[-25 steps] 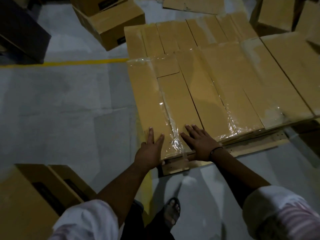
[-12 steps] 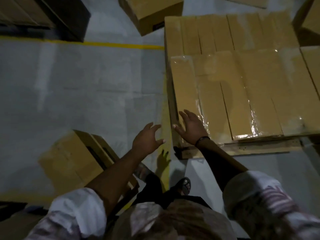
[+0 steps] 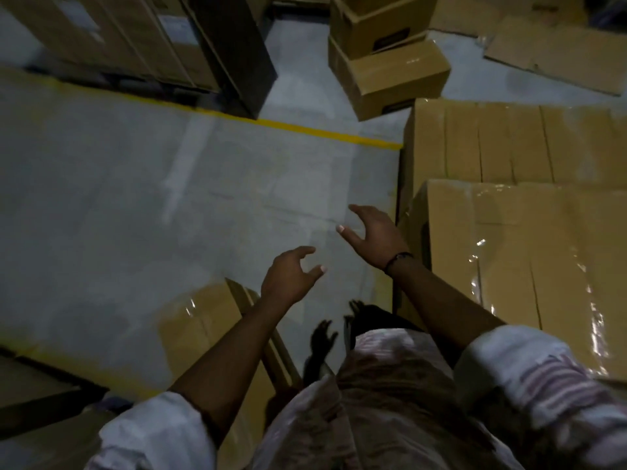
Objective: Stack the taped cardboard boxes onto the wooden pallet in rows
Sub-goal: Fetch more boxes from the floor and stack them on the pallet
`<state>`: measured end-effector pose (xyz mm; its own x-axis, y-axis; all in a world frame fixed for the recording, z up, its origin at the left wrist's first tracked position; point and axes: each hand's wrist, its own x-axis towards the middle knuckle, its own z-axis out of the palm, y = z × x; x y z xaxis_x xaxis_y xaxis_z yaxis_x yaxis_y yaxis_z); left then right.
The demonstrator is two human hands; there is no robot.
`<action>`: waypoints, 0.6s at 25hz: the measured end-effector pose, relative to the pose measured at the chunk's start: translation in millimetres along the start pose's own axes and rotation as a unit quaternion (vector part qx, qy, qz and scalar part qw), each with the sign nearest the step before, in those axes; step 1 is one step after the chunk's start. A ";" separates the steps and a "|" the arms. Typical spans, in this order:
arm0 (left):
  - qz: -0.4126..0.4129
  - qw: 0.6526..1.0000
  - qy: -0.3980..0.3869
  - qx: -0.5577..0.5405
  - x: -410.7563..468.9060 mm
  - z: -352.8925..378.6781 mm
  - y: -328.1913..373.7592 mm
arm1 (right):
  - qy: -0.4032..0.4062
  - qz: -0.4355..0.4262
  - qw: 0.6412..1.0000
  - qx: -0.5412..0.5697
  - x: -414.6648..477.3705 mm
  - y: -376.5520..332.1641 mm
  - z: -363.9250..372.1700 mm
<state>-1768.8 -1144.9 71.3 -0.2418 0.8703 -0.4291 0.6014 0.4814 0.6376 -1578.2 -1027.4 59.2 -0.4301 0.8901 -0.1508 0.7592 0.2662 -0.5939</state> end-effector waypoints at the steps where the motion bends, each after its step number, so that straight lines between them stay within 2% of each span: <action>1: -0.003 1.000 0.006 -0.004 11.1 -9.2 2.0 | -0.005 -0.009 1.000 0.003 16.2 -4.4 -1.1; 5: -0.011 1.000 0.021 -0.010 77.5 -37.5 22.2 | -0.038 -0.008 0.999 0.014 86.1 -0.2 -6.6; 9: 0.022 1.000 -0.001 0.020 148.7 -55.1 70.6 | -0.071 -0.012 0.997 0.000 148.8 19.3 -34.1; 15: 0.118 0.990 -0.040 0.068 267.3 -66.6 169.8 | -0.015 0.039 0.999 -0.004 226.7 57.1 -104.5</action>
<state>-1782.0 -823.6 107.5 -0.0252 0.9431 -0.3316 0.7326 0.2431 0.6358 -1581.3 -771.8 73.7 -0.3841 0.8965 -0.2208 0.7945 0.1991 -0.5736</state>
